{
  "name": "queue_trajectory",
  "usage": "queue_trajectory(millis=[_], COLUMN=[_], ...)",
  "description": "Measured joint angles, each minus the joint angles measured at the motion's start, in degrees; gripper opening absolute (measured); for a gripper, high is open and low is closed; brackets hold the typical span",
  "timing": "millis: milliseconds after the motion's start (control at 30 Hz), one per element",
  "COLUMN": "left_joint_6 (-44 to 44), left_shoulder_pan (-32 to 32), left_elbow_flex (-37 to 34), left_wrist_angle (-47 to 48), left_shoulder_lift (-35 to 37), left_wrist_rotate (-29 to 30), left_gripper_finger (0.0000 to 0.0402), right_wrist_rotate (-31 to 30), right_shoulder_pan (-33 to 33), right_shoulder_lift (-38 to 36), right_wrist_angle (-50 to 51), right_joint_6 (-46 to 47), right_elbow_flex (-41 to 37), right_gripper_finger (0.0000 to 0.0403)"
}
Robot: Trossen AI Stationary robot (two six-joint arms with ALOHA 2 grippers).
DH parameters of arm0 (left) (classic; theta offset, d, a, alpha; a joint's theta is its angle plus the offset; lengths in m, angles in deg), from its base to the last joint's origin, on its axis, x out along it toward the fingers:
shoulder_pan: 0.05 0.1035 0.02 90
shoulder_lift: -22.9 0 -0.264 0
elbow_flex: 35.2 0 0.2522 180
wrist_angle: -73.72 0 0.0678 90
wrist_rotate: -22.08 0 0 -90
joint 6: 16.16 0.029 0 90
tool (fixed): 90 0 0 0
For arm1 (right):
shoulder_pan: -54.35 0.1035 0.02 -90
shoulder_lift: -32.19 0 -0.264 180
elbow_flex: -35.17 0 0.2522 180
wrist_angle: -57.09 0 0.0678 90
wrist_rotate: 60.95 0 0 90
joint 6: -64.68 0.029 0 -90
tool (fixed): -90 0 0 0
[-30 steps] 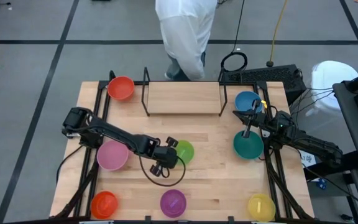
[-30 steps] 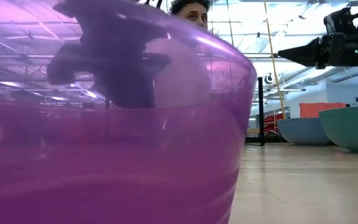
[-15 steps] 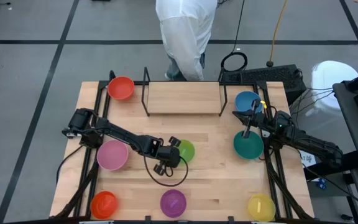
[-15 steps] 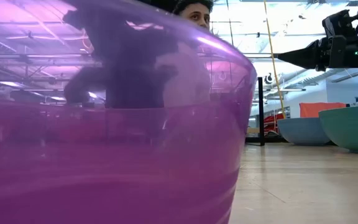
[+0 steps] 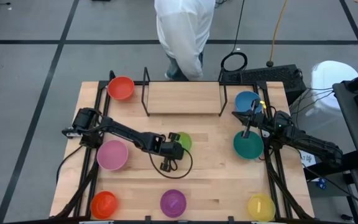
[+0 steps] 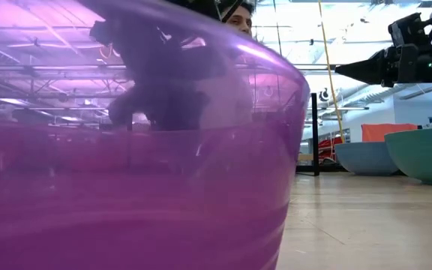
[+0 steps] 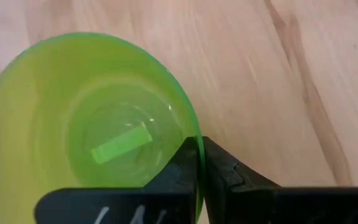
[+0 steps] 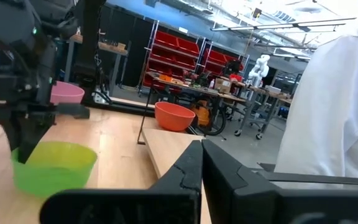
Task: Place and stack bowls onto a shelf
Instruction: Put the green bowl on the shelf
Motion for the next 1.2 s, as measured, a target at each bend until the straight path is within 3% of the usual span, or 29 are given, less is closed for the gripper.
queue_trajectory(millis=[267,600,733,867,1200], left_joint_6=[1.77,7.99,10.19,10.75,12.89], left_shoulder_pan=[4.07,14.98,19.16,22.93,26.33], left_elbow_flex=[10.46,27.23,30.25,30.61,30.61], left_wrist_angle=[7.75,14.3,14.09,10.96,3.16], left_shoulder_lift=[1.72,1.71,1.67,1.64,-4.42], left_wrist_rotate=[6.53,8.51,6.37,0.68,-7.35], left_gripper_finger=[0.0005,0.0005,0.0005,0.0005,0.0005], right_wrist_rotate=[1.37,1.33,1.3,1.26,1.05], right_shoulder_pan=[0.0,-0.02,0.0,0.0,0.0], right_shoulder_lift=[0.19,0.26,0.26,0.26,0.29], right_wrist_angle=[-1.7,-1.73,-1.75,-1.75,-1.58], right_joint_6=[0.02,0.02,0.02,0.02,0.02], right_elbow_flex=[-0.01,-0.01,0.0,-0.01,-0.01], right_gripper_finger=[0.0,0.0,0.0,0.0,0.0])
